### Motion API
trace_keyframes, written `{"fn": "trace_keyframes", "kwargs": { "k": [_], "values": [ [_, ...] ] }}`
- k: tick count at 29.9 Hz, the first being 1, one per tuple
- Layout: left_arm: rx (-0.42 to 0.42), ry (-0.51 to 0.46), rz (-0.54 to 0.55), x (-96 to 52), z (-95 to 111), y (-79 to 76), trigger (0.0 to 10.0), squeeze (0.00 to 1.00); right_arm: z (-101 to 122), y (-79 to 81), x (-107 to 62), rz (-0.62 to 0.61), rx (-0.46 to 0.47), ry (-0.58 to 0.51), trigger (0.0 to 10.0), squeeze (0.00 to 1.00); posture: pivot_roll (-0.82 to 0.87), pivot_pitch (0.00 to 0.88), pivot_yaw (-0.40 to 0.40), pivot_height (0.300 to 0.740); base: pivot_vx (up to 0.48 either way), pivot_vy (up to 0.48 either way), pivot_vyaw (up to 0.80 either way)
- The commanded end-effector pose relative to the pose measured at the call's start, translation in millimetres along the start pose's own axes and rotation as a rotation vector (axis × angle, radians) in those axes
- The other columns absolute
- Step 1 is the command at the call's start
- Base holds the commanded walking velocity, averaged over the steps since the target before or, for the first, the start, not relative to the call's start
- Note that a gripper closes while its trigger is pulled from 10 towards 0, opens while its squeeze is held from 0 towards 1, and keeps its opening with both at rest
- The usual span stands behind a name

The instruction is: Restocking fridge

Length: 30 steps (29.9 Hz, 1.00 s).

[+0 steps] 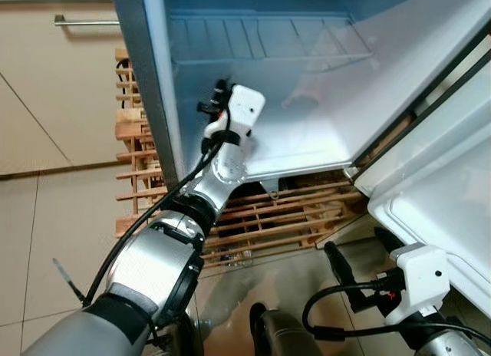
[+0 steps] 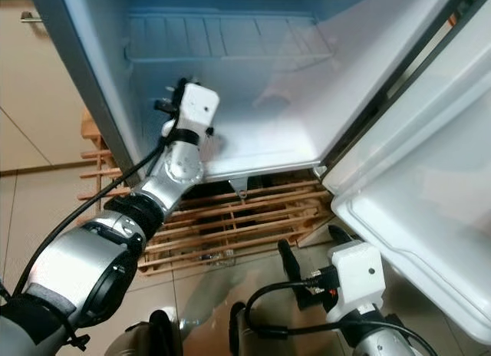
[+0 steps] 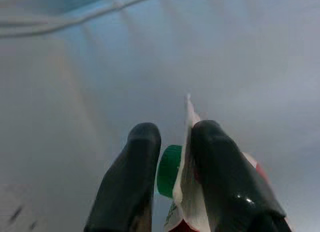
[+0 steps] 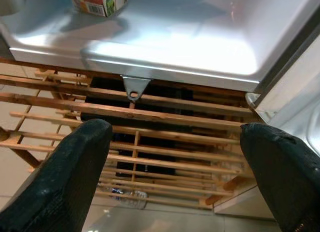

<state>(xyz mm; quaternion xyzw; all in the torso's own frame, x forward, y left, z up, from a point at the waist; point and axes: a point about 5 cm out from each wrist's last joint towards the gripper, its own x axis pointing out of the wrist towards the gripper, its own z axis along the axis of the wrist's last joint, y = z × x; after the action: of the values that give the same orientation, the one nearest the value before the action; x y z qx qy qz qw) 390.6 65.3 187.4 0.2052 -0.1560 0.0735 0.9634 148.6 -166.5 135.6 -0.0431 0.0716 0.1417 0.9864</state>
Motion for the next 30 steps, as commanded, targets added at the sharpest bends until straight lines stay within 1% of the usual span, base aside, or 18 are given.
{"fn": "trace_keyframes", "kwargs": {
  "k": [1,2,3,5,8,9,10,11,13,17,19,23,25,28,29,30],
  "values": [
    [-0.061,0.082,0.035,-4.7,-8.5,-1.8,10.0,1.0,0.5,-0.7,-1.5,-0.008,0.0,0.014,10.0,0.05,-0.48,0.276,-0.114,0.74,0.0,0.0,0.0],
    [-0.093,0.117,0.047,-6.3,-12.8,-1.2,10.0,1.0,0.5,-0.6,-0.7,-0.007,0.001,0.014,10.0,0.04,-0.48,0.274,-0.114,0.74,0.0,0.0,0.0],
    [-0.093,0.117,0.047,-6.3,-12.8,-1.2,10.0,1.0,0.5,-0.6,-0.7,-0.007,0.001,0.014,10.0,0.04,-0.48,0.274,-0.114,0.74,0.0,0.0,0.0],
    [-0.132,0.156,0.052,-8.8,-16.9,-2.4,10.0,1.0,0.7,-0.5,1.5,-0.007,0.003,0.013,10.0,0.04,-0.47,0.273,-0.112,0.74,0.0,0.0,0.0],
    [-0.142,0.139,0.015,-9.5,-9.6,-11.0,10.0,1.0,0.5,0.4,3.6,-0.004,0.008,0.012,10.0,0.04,-0.46,0.271,-0.108,0.74,0.0,0.0,0.0],
    [-0.105,0.067,0.01,-4.7,3.2,-12.2,10.0,1.0,0.2,0.5,3.5,-0.004,0.009,0.013,10.0,0.05,-0.46,0.272,-0.104,0.74,0.0,0.0,0.0],
    [-0.105,0.067,0.01,-4.7,3.2,-12.2,10.0,1.0,0.2,0.5,3.5,-0.004,0.009,0.013,10.0,0.05,-0.46,0.272,-0.104,0.74,0.0,0.0,0.0],
    [-0.125,0.011,0.008,0.9,19.2,-14.1,10.0,1.0,-0.7,0.0,3.4,-0.007,0.01,0.014,10.0,0.04,-0.46,0.268,-0.103,0.74,0.0,0.0,0.0],
    [-0.142,-0.051,-0.002,4.3,35.0,-17.3,10.0,1.0,-1.2,-0.1,3.9,-0.009,0.013,0.015,10.0,0.04,-0.45,0.267,-0.102,0.74,0.0,0.0,0.0],
    [-0.193,-0.095,0.011,7.6,51.0,-18.8,10.0,1.0,-2.6,0.7,6.7,-0.005,0.014,0.014,10.0,0.04,-0.44,0.259,-0.091,0.74,0.0,0.0,0.0],
    [-0.204,-0.109,0.008,7.4,55.4,-20.5,10.0,1.0,-3.1,0.4,8.6,-0.006,0.015,0.012,10.0,0.04,-0.44,0.256,-0.088,0.74,0.0,0.0,0.0],
    [-0.206,-0.113,-0.011,4.3,54.8,-24.2,10.0,1.0,-4.2,0.1,11.0,-0.007,0.016,0.009,10.0,0.04,-0.43,0.251,-0.081,0.74,0.0,0.0,0.0],
    [-0.248,-0.048,-0.054,-3.8,43.4,-31.5,10.0,1.0,-6.9,1.3,14.4,-0.002,0.018,0.009,10.0,0.04,-0.42,0.238,-0.069,0.74,0.0,0.0,0.0],
    [-0.293,0.004,-0.122,-15.3,34.2,-42.8,10.0,1.0,-9.2,1.2,19.3,-0.001,0.021,0.006,10.0,0.04,-0.39,0.219,-0.056,0.74,0.0,0.0,0.0],
    [-0.32,0.019,-0.172,-24.5,29.9,-49.8,10.0,0.0,-10.2,0.6,22.2,-0.002,0.025,0.002,10.0,0.04,-0.38,0.208,-0.052,0.74,0.0,0.0,0.0],
    [-0.32,0.019,-0.172,-24.5,29.9,-49.8,10.0,0.0,-10.2,0.6,22.2,-0.002,0.025,0.002,10.0,0.04,-0.38,0.208,-0.052,0.74,0.0,0.0,0.0]
  ]
}}
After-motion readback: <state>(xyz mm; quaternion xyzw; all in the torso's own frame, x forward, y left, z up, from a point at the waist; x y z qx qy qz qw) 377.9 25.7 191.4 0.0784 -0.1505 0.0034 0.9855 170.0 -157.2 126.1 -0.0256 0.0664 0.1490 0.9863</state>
